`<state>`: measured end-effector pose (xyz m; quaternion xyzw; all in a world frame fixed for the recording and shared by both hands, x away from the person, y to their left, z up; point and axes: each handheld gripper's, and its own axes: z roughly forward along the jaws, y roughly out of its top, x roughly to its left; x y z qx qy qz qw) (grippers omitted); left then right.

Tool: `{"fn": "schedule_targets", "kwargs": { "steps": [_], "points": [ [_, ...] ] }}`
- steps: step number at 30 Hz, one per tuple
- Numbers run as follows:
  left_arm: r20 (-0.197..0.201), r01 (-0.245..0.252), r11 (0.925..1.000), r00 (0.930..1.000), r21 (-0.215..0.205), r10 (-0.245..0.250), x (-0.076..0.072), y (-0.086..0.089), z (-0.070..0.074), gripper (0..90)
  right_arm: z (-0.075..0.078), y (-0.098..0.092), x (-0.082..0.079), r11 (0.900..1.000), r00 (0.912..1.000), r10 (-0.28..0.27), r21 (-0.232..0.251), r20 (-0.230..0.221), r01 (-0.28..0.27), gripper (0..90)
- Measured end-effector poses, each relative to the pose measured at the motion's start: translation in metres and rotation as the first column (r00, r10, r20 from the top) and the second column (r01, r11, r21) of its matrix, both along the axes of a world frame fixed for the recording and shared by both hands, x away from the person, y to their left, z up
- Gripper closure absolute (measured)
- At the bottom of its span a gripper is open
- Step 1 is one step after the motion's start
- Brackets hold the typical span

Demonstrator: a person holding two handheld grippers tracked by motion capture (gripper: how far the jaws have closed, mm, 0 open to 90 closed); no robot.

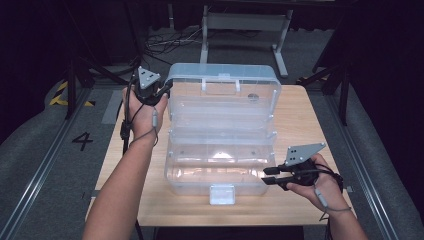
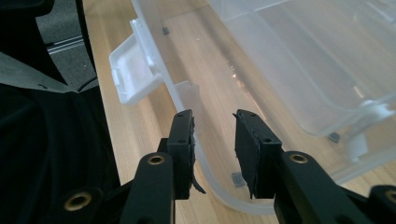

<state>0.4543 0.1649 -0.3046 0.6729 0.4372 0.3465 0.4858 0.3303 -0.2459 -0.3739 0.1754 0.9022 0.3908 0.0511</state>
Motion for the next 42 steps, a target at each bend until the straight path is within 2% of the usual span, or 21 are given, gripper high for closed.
{"fn": "schedule_targets", "kwargs": {
  "steps": [7,17,24,27,32,42],
  "points": [
    [-0.007,-0.002,1.0000,1.0000,0.002,0.003,0.002,0.000,0.001,78.4,-0.008,0.011,0.001,0.998,0.9980,0.054,-0.041,-0.035,-0.055,67.4],
    [-0.015,-0.012,0.9999,0.9998,0.004,0.012,0.005,-0.001,0.001,78.7,-0.013,0.026,0.005,0.990,0.9929,0.112,-0.085,-0.039,-0.115,67.5],
    [-0.016,-0.011,0.9999,0.9998,0.005,0.011,0.007,-0.001,0.001,79.0,-0.015,0.033,0.006,0.985,0.9901,0.132,-0.101,-0.047,-0.136,68.0],
    [-0.013,-0.019,0.9998,0.9997,0.001,0.019,0.009,-0.002,0.000,79.3,-0.018,0.037,0.007,0.980,0.9881,0.144,-0.127,-0.054,-0.150,69.9],
    [-0.004,-0.019,0.9998,0.9998,-0.003,0.019,0.013,-0.002,-0.003,79.6,-0.022,0.040,0.009,0.976,0.9856,0.153,-0.145,-0.072,-0.162,72.4],
    [0.014,-0.029,0.9995,0.9995,-0.011,0.029,0.018,-0.003,-0.006,80.2,-0.028,0.043,0.012,0.973,0.9840,0.157,-0.155,-0.083,-0.169,75.5]
  ]
}}
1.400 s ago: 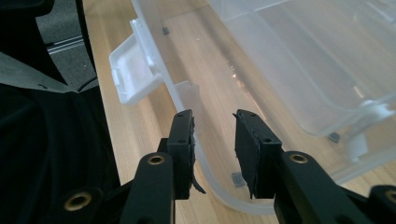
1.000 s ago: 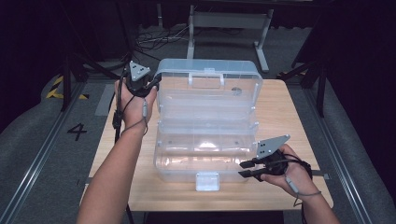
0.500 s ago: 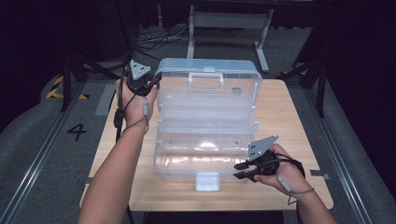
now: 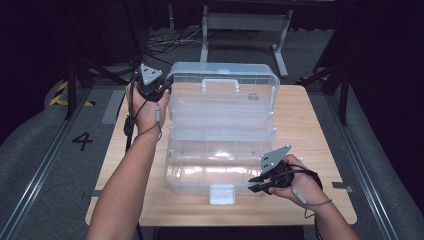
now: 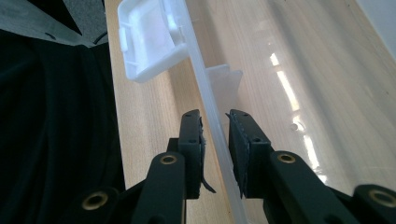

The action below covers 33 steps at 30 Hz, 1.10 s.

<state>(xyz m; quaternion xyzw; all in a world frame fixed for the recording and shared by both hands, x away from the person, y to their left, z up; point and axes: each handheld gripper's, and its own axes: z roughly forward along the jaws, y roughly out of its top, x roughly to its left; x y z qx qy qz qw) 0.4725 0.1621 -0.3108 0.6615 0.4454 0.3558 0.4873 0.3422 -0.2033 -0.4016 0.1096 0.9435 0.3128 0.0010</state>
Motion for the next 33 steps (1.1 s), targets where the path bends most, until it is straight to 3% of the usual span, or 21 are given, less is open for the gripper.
{"fn": "schedule_targets", "kwargs": {
  "steps": [17,28,33],
  "points": [
    [0.022,0.007,0.9996,0.9997,-0.026,-0.006,0.020,0.002,-0.012,80.7,-0.001,0.003,0.002,1.000,0.9999,0.010,-0.027,0.009,-0.010,80.6],
    [0.033,0.024,0.9997,0.9992,-0.005,-0.023,0.033,0.003,-0.019,80.8,-0.002,0.002,0.001,1.000,0.9998,0.015,-0.021,0.016,-0.014,80.9],
    [0.049,0.020,0.9996,0.9986,-0.020,-0.019,0.040,0.003,-0.025,81.1,-0.002,0.003,0.001,1.000,0.9996,0.016,-0.022,0.021,-0.016,81.0]
  ]
}}
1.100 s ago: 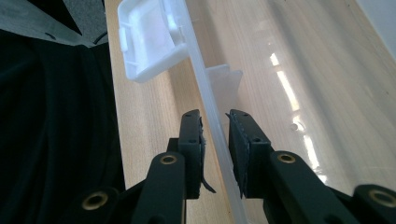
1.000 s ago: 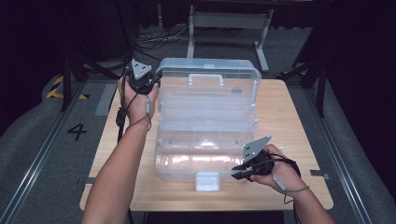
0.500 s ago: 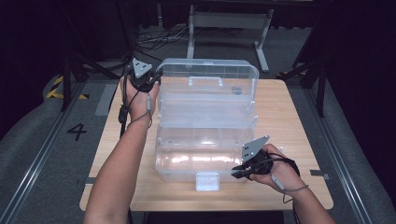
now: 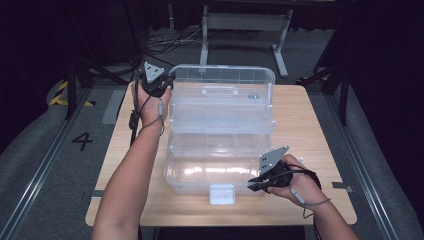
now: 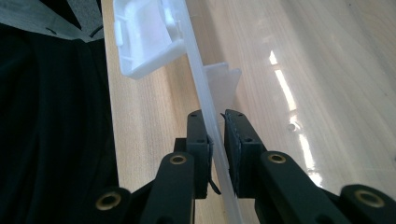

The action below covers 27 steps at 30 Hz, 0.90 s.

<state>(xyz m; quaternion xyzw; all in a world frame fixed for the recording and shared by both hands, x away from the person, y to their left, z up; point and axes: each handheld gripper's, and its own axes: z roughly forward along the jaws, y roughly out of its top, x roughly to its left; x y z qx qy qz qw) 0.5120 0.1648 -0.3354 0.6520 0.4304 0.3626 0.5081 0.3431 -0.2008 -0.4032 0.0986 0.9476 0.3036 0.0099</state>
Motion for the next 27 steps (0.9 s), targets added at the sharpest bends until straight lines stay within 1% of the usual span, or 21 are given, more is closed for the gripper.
{"fn": "schedule_targets", "kwargs": {
  "steps": [3,5,8,9,13,18,21,22,27],
  "points": [
    [0.000,0.007,1.0000,1.0000,0.004,-0.007,0.003,0.001,-0.002,81.2,0.000,0.000,0.000,1.000,1.0000,0.000,0.005,0.000,0.000,81.0],
    [-0.001,0.004,1.0000,1.0000,-0.003,-0.004,0.005,0.000,-0.004,81.4,0.000,-0.001,-0.001,1.000,1.0000,-0.002,0.005,0.002,0.002,81.0],
    [-0.007,0.002,1.0000,1.0000,0.004,-0.002,0.008,0.000,-0.006,81.8,0.000,-0.001,-0.001,1.000,1.0000,-0.002,0.006,0.001,0.002,81.0],
    [-0.007,0.003,0.9999,1.0000,0.013,-0.003,0.009,0.000,-0.006,81.8,-0.001,-0.001,-0.001,1.000,1.0000,-0.002,0.008,0.000,0.002,81.0],
    [-0.014,-0.004,0.9996,0.9999,0.029,0.004,0.013,-0.002,-0.008,82.8,-0.001,-0.002,-0.001,1.000,1.0000,-0.005,0.014,0.003,0.005,80.9],
    [-0.019,-0.012,0.9999,0.9997,0.007,0.012,0.020,-0.002,-0.014,83.0,-0.001,-0.001,-0.002,1.000,0.9999,-0.010,0.012,0.007,0.009,80.9],
    [-0.021,-0.011,0.9999,0.9997,0.004,0.011,0.021,-0.003,-0.015,82.9,-0.001,-0.002,-0.001,1.000,1.0000,-0.009,0.015,0.004,0.009,80.8],
    [-0.025,-0.007,0.9999,0.9997,0.009,0.007,0.022,-0.002,-0.015,82.9,-0.001,-0.002,-0.001,1.000,1.0000,-0.009,0.015,0.004,0.009,80.8],
    [-0.022,-0.006,1.0000,0.9997,0.001,0.006,0.025,-0.001,-0.018,82.7,-0.001,-0.002,-0.001,1.000,0.9999,-0.010,0.017,0.003,0.010,80.8]
  ]
}}
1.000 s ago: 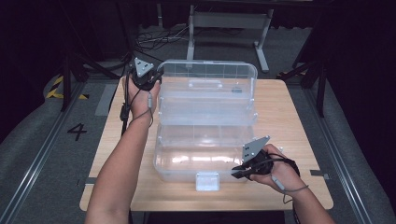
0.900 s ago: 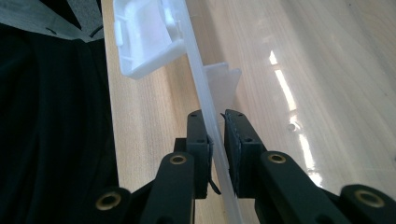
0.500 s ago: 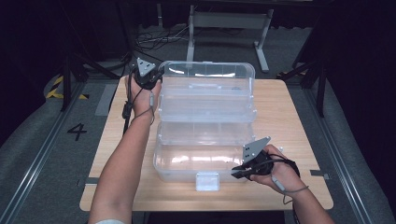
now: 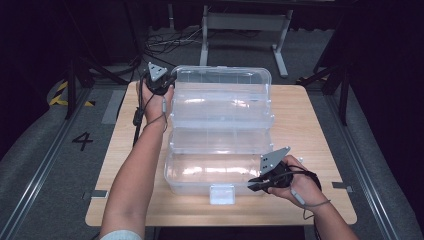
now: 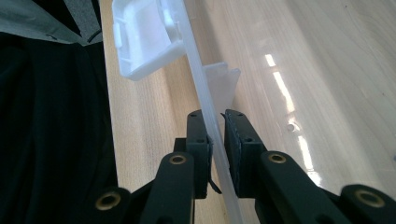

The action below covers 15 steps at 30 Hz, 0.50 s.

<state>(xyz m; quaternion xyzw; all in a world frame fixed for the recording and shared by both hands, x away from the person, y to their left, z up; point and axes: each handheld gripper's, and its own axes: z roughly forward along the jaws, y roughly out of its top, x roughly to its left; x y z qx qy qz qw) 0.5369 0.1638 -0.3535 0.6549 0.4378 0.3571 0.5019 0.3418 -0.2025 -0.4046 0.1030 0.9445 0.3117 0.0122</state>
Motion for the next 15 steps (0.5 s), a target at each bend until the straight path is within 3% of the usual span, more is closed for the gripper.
{"fn": "schedule_targets", "kwargs": {
  "steps": [15],
  "points": [
    [-0.039,0.018,0.9992,0.9990,-0.036,-0.019,0.014,0.003,-0.013,81.9,-0.001,0.000,0.000,1.000,0.9999,-0.010,0.005,-0.004,0.010,80.7]
  ]
}}
